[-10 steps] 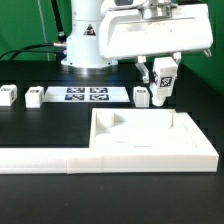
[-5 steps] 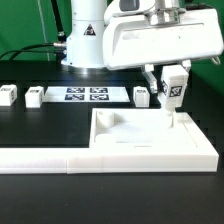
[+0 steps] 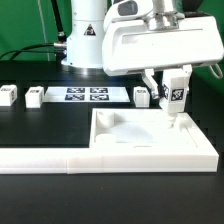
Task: Assemble square table
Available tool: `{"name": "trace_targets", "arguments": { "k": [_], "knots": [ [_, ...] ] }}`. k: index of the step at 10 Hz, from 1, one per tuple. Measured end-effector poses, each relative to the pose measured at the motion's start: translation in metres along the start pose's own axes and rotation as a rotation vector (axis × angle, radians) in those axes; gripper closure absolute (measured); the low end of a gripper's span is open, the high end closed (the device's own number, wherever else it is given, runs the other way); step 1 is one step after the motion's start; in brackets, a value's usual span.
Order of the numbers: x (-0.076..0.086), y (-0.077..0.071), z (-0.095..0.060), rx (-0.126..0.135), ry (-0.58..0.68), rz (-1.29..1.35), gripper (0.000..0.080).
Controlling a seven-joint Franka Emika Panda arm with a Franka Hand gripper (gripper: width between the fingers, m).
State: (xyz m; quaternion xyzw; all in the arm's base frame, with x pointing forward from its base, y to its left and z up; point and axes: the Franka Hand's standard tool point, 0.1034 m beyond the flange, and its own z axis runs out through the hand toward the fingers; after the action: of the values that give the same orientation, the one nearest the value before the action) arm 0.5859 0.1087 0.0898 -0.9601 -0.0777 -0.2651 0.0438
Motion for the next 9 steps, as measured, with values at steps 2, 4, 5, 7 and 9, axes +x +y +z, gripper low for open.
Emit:
{"name": "trace_targets", "arguments": {
  "k": [2,4,5,7,9],
  "knots": [
    [0.013,0.002,0.006,0.000,0.018,-0.004,0.0509],
    [0.019,0.002,0.011,0.001,0.027,-0.004,0.0509],
    [0.018,0.001,0.016,0.002,0.027,-0.005,0.0509],
    [0.013,0.001,0.021,0.003,0.017,-0.005,0.0509],
    [0.013,0.002,0.028,0.003,0.025,-0.009,0.0509]
  ]
}}
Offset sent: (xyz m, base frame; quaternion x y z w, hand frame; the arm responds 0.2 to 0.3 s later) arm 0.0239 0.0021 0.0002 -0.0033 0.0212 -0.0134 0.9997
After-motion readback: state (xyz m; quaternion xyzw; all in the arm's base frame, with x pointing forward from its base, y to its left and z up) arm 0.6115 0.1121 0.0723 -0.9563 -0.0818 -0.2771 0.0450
